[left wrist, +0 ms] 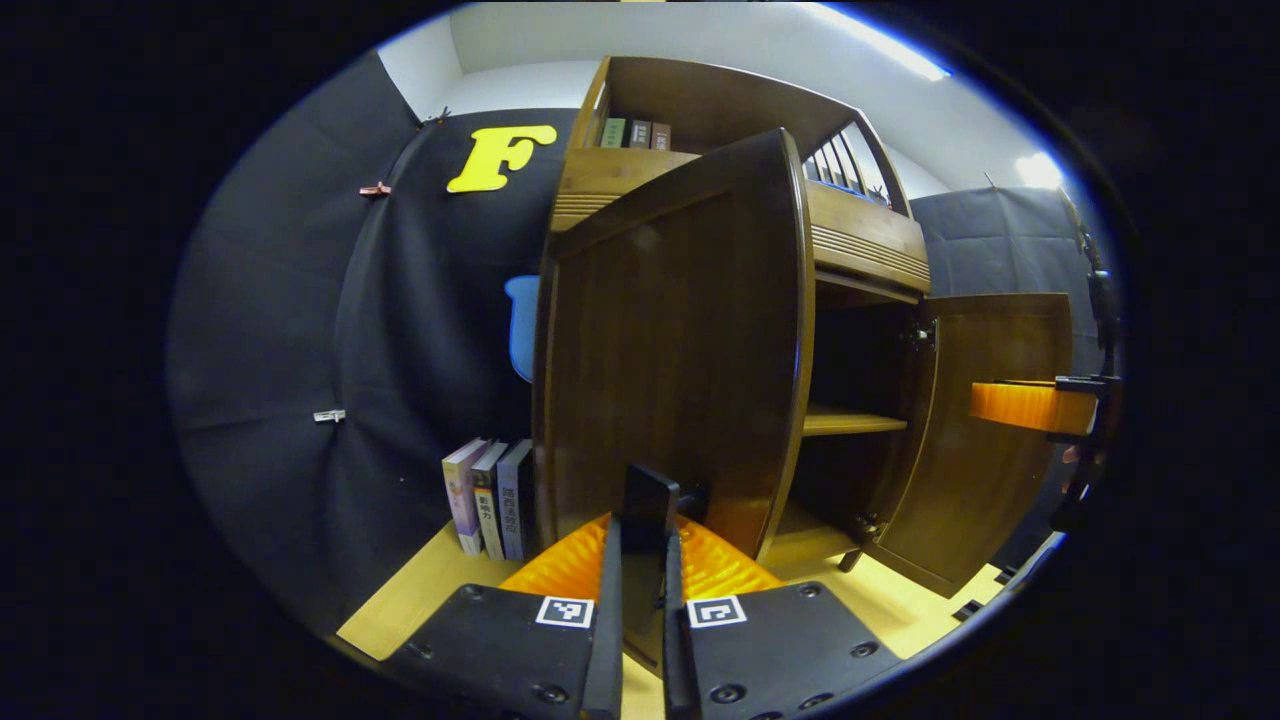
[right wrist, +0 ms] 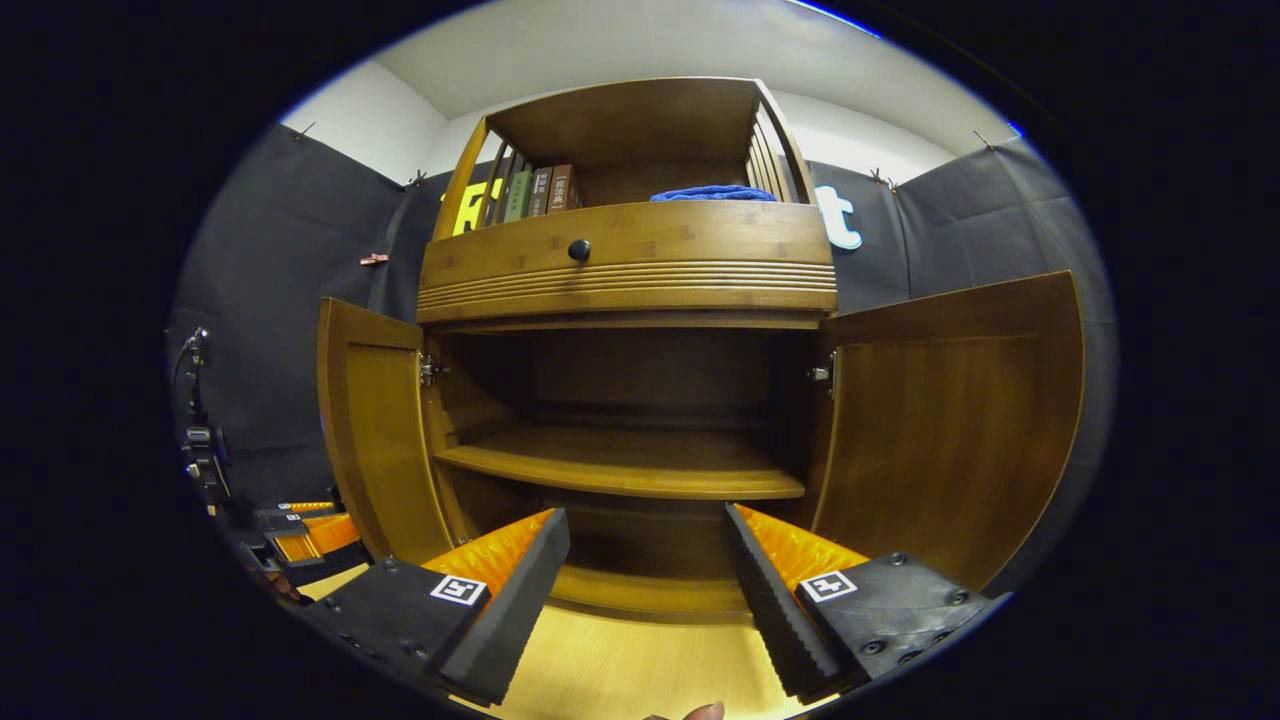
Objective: Open the right door of the double-door shoe cabinet with the right hand, and open the left door with the left hand.
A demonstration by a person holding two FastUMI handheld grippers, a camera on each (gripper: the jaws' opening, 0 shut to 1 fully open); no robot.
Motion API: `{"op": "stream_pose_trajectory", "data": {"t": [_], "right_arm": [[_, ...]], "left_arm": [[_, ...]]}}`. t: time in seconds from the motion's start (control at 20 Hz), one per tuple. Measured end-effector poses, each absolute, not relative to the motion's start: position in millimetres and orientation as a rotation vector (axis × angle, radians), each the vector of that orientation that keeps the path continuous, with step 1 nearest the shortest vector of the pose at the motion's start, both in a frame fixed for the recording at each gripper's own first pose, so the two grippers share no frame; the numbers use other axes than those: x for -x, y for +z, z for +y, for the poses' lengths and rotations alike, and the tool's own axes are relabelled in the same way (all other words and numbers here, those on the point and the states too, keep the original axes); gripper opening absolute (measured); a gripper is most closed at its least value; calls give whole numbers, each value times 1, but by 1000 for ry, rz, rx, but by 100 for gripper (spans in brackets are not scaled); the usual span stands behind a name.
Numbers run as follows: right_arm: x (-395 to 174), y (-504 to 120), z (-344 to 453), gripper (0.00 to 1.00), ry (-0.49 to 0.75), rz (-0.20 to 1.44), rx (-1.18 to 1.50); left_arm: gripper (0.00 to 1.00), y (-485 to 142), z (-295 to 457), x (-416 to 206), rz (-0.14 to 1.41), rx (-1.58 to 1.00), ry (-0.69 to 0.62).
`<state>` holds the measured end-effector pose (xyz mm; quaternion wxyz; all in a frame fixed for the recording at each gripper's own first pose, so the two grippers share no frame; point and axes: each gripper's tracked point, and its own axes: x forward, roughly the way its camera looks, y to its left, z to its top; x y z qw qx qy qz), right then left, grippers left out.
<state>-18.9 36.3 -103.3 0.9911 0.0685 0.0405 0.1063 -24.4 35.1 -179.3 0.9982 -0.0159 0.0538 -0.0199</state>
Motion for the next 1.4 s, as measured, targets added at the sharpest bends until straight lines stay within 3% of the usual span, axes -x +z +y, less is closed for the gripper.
{"op": "stream_pose_trajectory", "data": {"t": [0.65, 1.4], "right_arm": [[26, -101, 71, 99, 270, 63, -103], [17, -85, 89, 98, 289, 31, -110]], "left_arm": [[7, -171, 138, 49, 77, 41, 42], [5, -151, 128, 87, 51, 13, 55]]}}
